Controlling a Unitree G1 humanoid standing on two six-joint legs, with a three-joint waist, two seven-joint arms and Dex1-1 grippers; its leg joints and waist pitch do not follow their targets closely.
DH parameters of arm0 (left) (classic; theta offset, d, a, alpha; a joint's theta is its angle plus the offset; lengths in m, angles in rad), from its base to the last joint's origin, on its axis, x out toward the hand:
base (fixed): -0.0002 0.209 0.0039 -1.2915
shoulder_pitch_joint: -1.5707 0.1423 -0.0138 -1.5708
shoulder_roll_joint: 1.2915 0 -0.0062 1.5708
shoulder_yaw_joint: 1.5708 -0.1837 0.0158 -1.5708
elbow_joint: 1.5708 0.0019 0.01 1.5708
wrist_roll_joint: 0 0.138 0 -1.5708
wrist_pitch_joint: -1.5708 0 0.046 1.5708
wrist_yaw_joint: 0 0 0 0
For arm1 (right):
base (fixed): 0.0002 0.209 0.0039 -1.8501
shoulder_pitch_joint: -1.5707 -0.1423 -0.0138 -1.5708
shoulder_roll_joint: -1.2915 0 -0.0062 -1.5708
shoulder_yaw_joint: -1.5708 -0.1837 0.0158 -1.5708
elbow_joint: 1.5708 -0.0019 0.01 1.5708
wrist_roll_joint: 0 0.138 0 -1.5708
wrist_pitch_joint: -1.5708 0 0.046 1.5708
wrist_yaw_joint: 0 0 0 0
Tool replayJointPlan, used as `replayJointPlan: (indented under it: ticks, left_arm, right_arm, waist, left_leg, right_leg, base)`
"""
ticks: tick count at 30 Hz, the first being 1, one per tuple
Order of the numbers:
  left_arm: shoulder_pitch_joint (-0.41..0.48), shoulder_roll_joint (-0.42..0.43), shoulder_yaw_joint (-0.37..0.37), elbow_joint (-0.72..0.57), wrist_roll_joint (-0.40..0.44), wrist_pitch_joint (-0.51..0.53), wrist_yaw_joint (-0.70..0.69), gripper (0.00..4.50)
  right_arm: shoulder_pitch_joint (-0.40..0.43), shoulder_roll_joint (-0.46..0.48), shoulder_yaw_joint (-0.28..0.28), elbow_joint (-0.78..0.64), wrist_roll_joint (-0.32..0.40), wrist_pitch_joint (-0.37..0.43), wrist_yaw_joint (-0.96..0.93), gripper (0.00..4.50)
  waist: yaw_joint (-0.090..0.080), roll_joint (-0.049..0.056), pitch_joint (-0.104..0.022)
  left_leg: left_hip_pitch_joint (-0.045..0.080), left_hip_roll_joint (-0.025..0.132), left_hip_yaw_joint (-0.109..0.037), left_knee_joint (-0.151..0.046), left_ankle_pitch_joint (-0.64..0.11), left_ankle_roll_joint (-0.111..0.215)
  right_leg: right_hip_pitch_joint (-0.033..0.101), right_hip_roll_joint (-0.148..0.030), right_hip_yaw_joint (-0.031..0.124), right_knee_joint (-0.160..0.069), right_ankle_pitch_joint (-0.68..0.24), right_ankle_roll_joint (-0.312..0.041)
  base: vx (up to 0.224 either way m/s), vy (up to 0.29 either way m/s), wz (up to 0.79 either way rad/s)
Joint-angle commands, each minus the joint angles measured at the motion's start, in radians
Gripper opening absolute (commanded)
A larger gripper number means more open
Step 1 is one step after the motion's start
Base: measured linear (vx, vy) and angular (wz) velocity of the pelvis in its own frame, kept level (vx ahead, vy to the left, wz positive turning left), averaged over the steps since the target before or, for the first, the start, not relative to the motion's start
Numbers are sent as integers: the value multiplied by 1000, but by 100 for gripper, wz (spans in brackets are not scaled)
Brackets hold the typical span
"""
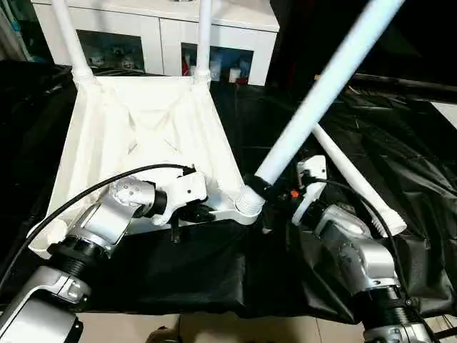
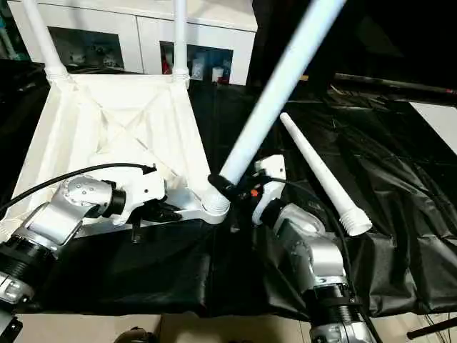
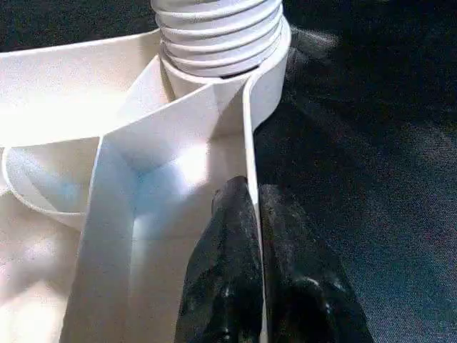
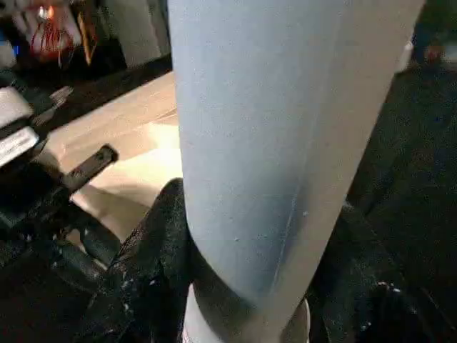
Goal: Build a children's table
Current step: Insert table leg to table base
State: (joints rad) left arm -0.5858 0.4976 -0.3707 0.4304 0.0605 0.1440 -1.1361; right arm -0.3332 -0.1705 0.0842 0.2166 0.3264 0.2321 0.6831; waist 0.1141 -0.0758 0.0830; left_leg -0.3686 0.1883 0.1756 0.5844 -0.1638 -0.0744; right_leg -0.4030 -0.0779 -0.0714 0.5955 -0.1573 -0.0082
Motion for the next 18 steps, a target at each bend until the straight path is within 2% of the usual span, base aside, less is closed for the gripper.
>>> replayJointPlan:
  ticks: [1,3,5,6,7,8,10,11,13,14,18]
  left_arm:
    - [-23,-1,-14,-2,23,-23,3,0]
    - [-21,1,-16,-2,26,-26,2,0]
    - [-19,3,-17,-3,27,-28,2,0]
    - [-16,5,-17,-5,28,-29,2,0]
    - [-12,6,-17,-10,28,-28,3,0]
    - [-9,7,-17,-14,29,-27,3,0]
    - [-4,8,-16,-21,30,-24,4,0]
    - [-1,8,-15,-24,29,-23,4,0]
    - [4,8,-14,-30,28,-23,3,0]
    - [6,9,-14,-35,24,-26,-4,0]
    - [11,9,-16,-45,1,-56,-43,0]
  right_arm:
    - [21,-41,58,20,-76,43,14,186]
    - [15,-53,77,18,-89,44,31,186]
    - [8,-65,95,17,-96,52,54,186]
    - [1,-77,111,17,-102,61,75,186]
    - [-9,-92,130,19,-107,76,100,186]
    - [-16,-103,142,20,-110,84,116,186]
    - [-23,-117,156,21,-107,107,137,186]
    - [-26,-122,160,24,-105,111,149,186]
    - [-27,-127,162,29,-105,114,161,186]
    - [-30,-129,159,42,-101,116,172,186]
    - [-34,-128,139,77,-71,116,200,186]
  waist:
    - [-8,24,-52]
    - [-7,24,-52]
    - [-9,14,-52]
    - [-8,16,-53]
    - [-9,6,-52]
    - [-8,9,-52]
    - [-9,1,-52]
    - [-8,3,-52]
    - [-8,-3,-53]
    - [-8,-2,-54]
    - [-9,-4,-56]
  left_leg:
    - [27,47,-32,-95,-481,-48]
    - [28,47,-32,-94,-479,-45]
    - [27,48,-31,-94,-473,-41]
    - [27,49,-32,-94,-465,-39]
    - [27,49,-30,-94,-457,-35]
    - [27,49,-30,-94,-456,-34]
    - [23,49,-29,-94,-439,-28]
    - [23,49,-29,-94,-435,-28]
    - [21,50,-28,-94,-418,-25]
    - [22,51,-28,-94,-415,-26]
    - [22,51,-25,-95,-407,-24]
  right_leg:
    - [15,-84,48,-101,-591,-90]
    - [12,-86,49,-103,-604,-86]
    - [13,-86,48,-104,-615,-85]
    - [13,-87,49,-103,-612,-84]
    - [12,-86,49,-104,-614,-82]
    - [13,-87,49,-102,-613,-82]
    - [14,-87,50,-101,-610,-80]
    - [14,-88,50,-101,-612,-80]
    - [15,-88,50,-100,-602,-79]
    - [14,-88,51,-100,-596,-80]
    - [15,-85,51,-95,-543,-98]
  base:
    - [0,0,0]
    - [0,0,0]
    - [0,0,0]
    - [0,0,0]
    - [0,0,0]
    - [0,0,0]
    - [0,0,0]
    - [0,0,0]
    - [0,0,0]
    - [0,0,0]
    - [0,0,0]
